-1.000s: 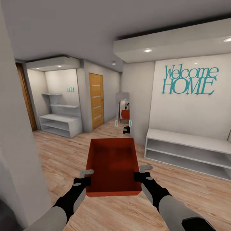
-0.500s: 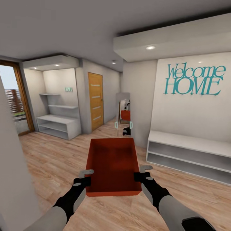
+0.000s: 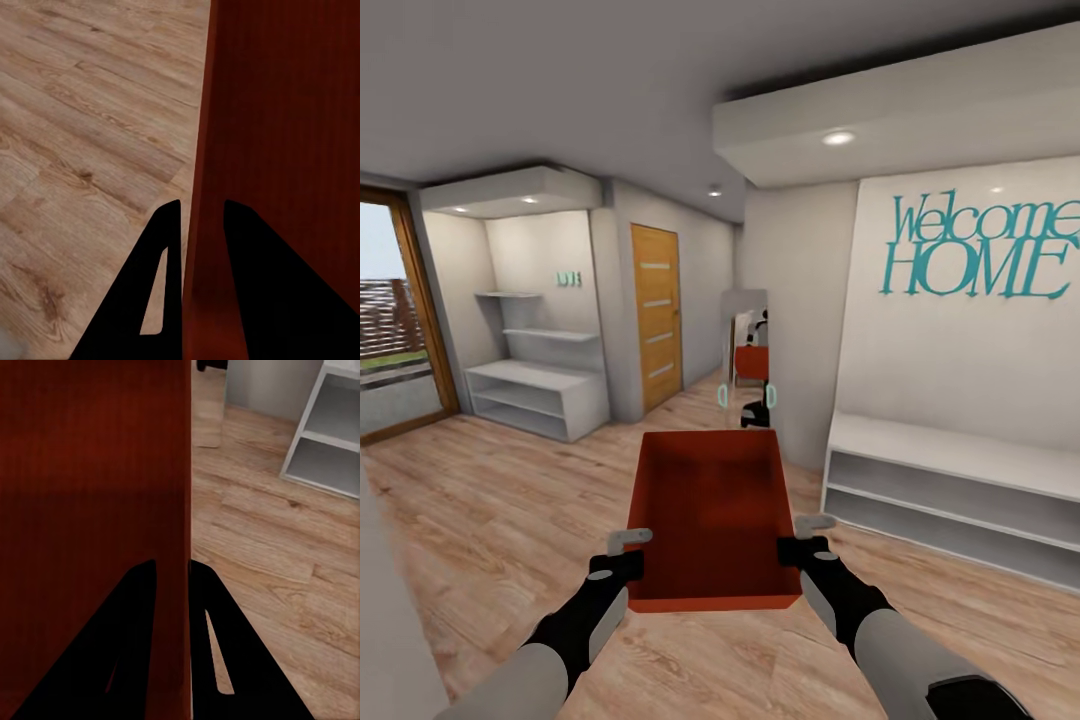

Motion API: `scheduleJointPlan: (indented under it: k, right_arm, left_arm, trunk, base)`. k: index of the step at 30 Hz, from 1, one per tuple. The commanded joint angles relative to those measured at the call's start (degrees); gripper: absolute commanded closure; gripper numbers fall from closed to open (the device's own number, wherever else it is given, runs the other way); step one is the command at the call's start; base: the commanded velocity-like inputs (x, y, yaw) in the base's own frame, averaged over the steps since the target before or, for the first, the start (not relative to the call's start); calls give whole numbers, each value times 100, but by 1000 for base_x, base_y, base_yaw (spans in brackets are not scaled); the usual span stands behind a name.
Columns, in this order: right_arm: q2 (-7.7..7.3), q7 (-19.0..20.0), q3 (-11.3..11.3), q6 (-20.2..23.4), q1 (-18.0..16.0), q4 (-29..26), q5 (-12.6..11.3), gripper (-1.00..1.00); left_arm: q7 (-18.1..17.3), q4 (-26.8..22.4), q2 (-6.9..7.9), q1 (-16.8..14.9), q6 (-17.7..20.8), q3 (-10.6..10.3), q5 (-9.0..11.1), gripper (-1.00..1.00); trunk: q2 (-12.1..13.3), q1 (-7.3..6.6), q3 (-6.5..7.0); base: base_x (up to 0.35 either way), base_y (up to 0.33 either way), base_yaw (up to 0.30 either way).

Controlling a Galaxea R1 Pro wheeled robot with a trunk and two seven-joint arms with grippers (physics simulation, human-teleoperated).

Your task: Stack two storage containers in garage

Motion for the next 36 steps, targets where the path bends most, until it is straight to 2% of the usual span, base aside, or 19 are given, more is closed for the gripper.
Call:
scheduleJointPlan:
  k: [1,8,21,36]
  right_arm:
    - [-17,-30,-15,-122,-1,-29,39,100]
    - [-24,-25,-23,-114,2,-29,35,100]
    - [-36,-21,-24,-121,-1,-29,30,100]
    - [-34,-21,-24,-122,0,-29,22,100]
  left_arm:
    - [80,1,367,1,36,309,72,100]
    - [80,1,367,1,35,307,72,100]
    - [80,1,367,0,35,308,72,100]
    - [80,1,367,-1,35,307,72,100]
  trunk:
    - [-4,5,-2]
    - [-4,5,-2]
    - [-4,5,-2]
    - [-4,5,-2]
  base:
    - [324,0,0]
    - [325,0,16]
    - [325,0,235]
    - [324,0,14]
